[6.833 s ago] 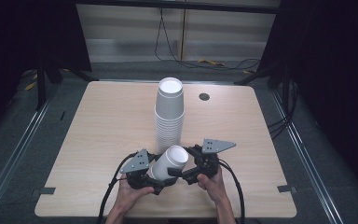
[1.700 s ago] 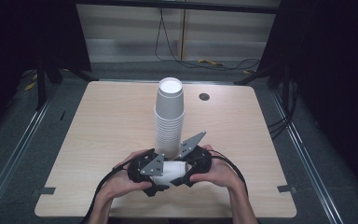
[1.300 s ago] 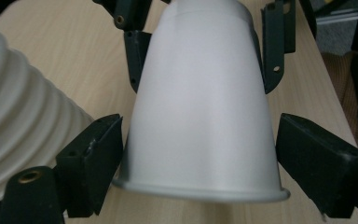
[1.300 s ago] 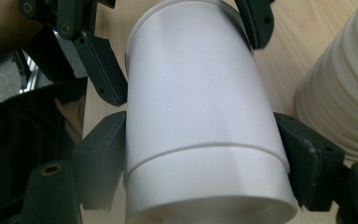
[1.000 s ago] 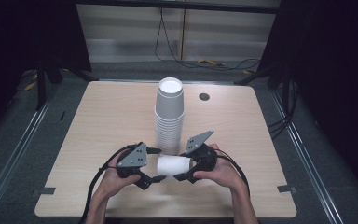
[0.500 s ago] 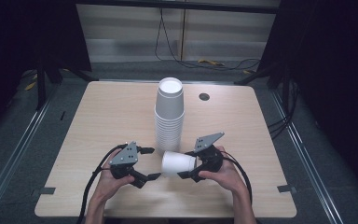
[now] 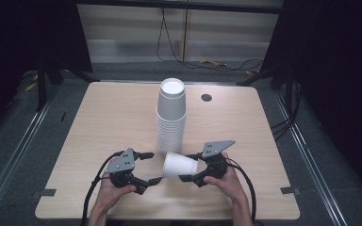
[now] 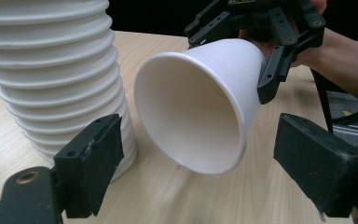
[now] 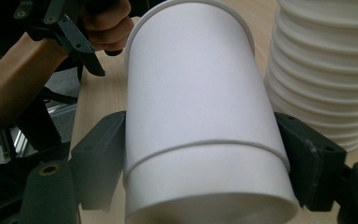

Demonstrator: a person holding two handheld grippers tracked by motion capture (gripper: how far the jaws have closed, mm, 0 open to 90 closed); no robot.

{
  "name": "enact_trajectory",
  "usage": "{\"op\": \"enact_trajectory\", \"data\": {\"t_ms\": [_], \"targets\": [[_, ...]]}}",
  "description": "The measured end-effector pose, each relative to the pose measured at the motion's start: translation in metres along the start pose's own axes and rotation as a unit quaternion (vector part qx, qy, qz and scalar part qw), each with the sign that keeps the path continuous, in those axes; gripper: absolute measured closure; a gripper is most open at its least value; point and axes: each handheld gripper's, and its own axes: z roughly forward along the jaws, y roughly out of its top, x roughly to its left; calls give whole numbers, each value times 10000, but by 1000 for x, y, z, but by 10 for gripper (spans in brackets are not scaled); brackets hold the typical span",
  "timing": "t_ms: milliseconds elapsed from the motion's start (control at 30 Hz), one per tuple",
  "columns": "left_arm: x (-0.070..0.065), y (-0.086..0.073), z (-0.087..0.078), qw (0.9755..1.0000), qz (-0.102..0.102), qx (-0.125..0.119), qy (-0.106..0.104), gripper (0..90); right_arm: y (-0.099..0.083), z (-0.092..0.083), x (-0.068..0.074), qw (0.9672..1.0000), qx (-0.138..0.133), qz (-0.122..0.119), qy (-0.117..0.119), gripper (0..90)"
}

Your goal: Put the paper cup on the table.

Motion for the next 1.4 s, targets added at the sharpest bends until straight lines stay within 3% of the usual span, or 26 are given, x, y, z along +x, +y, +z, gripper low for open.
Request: {"op": "enact_trajectory", "data": {"t_ms": [233,467,667,900,1000,1100,1400], "targets": [[-2,0,1,9998,-36,-189,-94,155,-5,-1,1,9996,-281,-10,63,230],[-3,-1,5,9996,-94,-227,-144,156,-11,-2,2,9981,-587,-59,160,229],[-2,-1,8,9989,-223,-341,-217,155,-16,-5,0,9950,-953,-28,310,230],[-2,-3,16,9975,-330,-511,-352,155,-16,-5,3,9937,-1057,-80,363,230],[0,-2,17,9980,-281,-477,-306,154,-16,-4,4,9933,-1076,-103,410,231],[3,-1,18,9977,-281,-475,-395,144,-17,-4,4,9930,-1098,-115,419,231],[8,6,28,9979,-180,-347,-523,0,-15,-2,6,9927,-1081,-188,494,233]]}}
